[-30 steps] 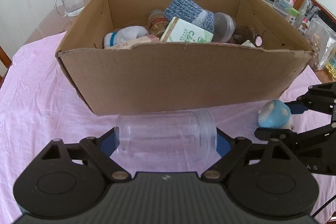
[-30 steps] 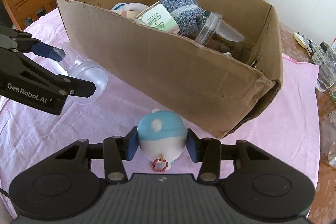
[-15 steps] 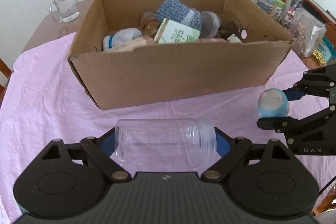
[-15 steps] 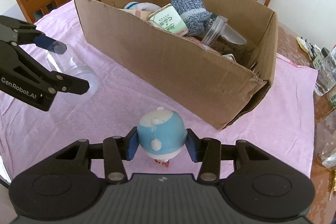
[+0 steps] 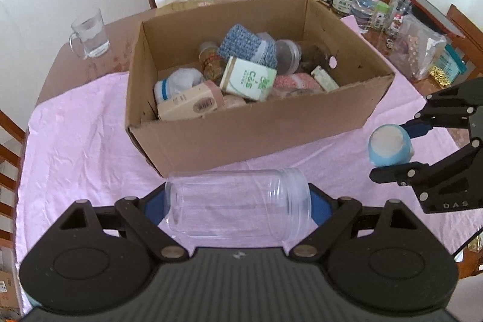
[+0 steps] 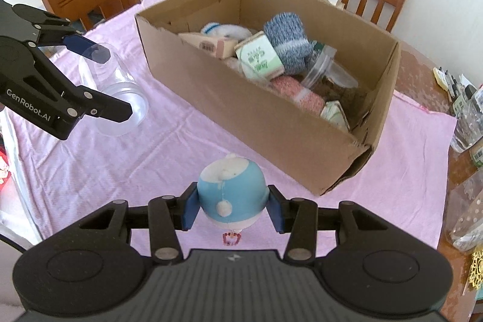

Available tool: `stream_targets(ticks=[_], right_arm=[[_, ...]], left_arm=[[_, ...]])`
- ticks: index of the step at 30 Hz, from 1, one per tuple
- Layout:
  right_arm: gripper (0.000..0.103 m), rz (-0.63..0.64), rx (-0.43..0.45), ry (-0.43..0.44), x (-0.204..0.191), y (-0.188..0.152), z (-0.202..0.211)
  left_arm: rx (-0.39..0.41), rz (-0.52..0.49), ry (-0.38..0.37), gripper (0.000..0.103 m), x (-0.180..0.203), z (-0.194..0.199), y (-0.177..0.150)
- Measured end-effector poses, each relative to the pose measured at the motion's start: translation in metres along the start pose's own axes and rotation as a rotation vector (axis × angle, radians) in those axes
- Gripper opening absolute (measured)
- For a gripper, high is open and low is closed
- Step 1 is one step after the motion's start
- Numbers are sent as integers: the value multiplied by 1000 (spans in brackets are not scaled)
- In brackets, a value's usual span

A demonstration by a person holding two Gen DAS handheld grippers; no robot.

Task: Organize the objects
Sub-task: 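Carry the jar and doll into the box and open both tools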

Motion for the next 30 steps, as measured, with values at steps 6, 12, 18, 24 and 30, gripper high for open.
stream_targets(ticks=[6, 12, 18, 24, 30], right_arm=[[52, 8, 36, 9, 1, 14, 26], [52, 13, 91, 3, 5, 36, 48], [52, 1, 141, -34, 20, 59, 55], [52, -17, 158, -73, 37, 77, 46], [52, -29, 146, -80, 47, 83, 33]], left_arm=[[30, -15, -20, 90, -2, 14, 19], [89, -29, -26, 90, -8, 19, 52], [156, -51, 10, 90, -21, -4, 105], [184, -69, 109, 98, -37, -44, 141], [161, -23, 101, 99, -53, -51, 134]])
Point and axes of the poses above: each gripper's, at about its wrist camera, not at the fingertips, and z roughly against the way its jaws point, x to its right, y to its top, the point moved 4 cm from there along -z, roughly the way its jaws point, and after that the axes turned 9 degrees about x, right-handed, at the moved point
